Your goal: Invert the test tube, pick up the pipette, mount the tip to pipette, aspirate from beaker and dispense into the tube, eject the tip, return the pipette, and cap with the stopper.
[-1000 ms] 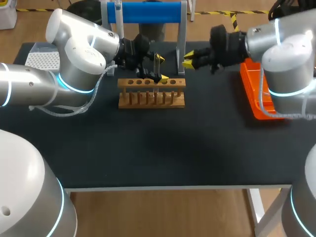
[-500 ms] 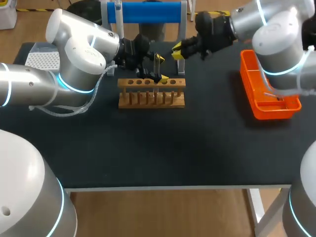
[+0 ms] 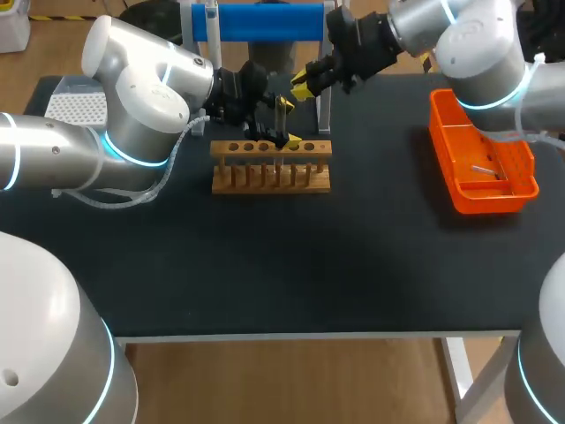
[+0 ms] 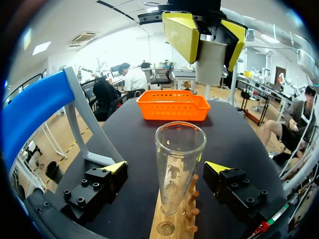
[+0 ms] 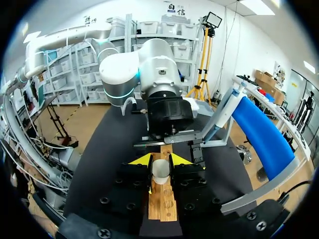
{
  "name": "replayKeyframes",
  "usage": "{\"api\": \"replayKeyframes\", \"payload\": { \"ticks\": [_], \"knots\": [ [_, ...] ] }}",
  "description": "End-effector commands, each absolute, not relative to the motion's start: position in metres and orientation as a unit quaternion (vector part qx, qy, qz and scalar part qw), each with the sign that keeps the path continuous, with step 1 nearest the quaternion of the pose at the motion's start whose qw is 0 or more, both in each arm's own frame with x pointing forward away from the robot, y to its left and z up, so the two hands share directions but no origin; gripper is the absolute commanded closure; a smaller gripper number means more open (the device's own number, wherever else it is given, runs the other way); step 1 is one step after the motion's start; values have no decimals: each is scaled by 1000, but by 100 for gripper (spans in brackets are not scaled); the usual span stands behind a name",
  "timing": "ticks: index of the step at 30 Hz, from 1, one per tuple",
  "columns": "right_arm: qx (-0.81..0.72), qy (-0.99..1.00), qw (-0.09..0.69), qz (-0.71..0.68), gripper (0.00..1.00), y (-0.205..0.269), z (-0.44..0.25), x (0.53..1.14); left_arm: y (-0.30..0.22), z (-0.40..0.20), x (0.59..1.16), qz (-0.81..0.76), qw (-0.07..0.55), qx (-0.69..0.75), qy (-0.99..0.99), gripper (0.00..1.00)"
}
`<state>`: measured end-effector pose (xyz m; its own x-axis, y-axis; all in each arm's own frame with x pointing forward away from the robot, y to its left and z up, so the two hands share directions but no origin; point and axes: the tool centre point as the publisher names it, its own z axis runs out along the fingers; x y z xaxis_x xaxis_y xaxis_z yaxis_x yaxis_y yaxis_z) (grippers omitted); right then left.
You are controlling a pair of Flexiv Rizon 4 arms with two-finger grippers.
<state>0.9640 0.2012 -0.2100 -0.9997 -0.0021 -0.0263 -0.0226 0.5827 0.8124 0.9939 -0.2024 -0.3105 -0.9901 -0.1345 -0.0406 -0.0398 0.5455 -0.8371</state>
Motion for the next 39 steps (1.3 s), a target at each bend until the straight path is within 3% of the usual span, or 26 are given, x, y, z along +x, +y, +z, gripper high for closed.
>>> {"api": "replayKeyframes", "payload": {
  "ticks": [1, 39],
  "knots": [
    [-15, 892, -4, 452, 100, 207, -210, 969, -202, -310, 994, -474, 50, -50, 878, 0],
    [-8, 884, 4, 467, 100, 226, -216, 975, -202, -310, 994, -474, 50, -50, 878, 0]
  ]
}}
